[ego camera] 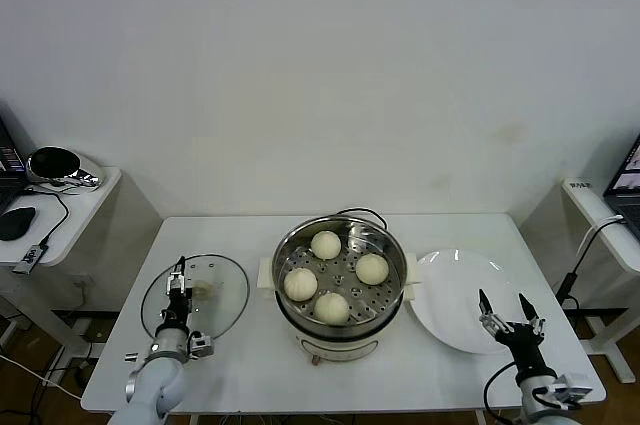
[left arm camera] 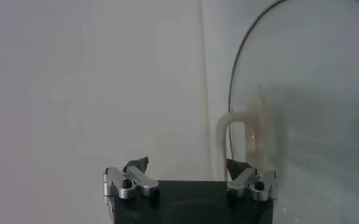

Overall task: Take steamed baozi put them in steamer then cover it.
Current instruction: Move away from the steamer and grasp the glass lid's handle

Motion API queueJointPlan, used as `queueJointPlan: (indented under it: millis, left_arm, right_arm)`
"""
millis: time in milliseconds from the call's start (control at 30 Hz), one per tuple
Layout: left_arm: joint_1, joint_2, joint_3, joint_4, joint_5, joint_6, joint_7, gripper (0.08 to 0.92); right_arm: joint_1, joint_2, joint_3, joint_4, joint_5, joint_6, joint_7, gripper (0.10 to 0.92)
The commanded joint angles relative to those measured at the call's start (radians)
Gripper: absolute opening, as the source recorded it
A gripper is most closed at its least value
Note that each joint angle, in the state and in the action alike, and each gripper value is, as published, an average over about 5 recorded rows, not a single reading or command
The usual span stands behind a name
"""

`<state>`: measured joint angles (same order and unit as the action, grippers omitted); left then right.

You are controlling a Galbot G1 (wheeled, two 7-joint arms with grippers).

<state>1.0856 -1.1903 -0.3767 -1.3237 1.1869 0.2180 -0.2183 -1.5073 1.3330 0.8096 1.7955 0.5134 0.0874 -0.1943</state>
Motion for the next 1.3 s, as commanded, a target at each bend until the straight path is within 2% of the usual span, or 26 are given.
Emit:
queueJointPlan:
  millis: [33, 400, 500, 733, 1067, 1167, 1300]
  left_arm:
    - [-0.026, -0.021, 0.002, 0.04, -0.022, 0.009, -0.015, 0.823]
    - [-0.033, -0.02, -0.014, 0.066, -0.024, -0.017, -0.022, 0.82]
    - [-0.03, -0.019, -0.012, 0.076, -0.022, -0.026, -0.03, 0.785]
    - [-0.039, -0.012, -0.004, 0.1, -0.018, -0.045, -0.039, 0.594]
    - [-0.046, 0.002, -0.005, 0.106, -0.019, -0.047, -0.033, 0.274]
    - [-0.025, 0.005, -0.017, 0.061, -0.013, -0.026, -0.002, 0.188]
    - [0.029, -0.02, -0.07, -0.103, 0.003, 0.096, 0.092, 0.14]
  right_arm:
    - [-0.001, 0.002, 0.0, -0.001, -0.003, 0.001, 0.0, 0.823]
    - [-0.003, -0.001, 0.0, -0.002, -0.004, -0.001, -0.001, 0.823]
    - [-0.004, -0.001, 0.001, -0.002, -0.004, 0.0, -0.001, 0.823]
    - [-0.013, -0.001, 0.006, 0.0, -0.005, 0.004, -0.001, 0.823]
    - [-0.016, 0.002, 0.006, 0.005, -0.01, 0.004, 0.0, 0.823]
    - [-0.016, 0.001, 0.006, 0.007, -0.011, 0.005, -0.001, 0.823]
    - [-0.015, -0.001, 0.006, 0.012, -0.009, 0.007, -0.001, 0.823]
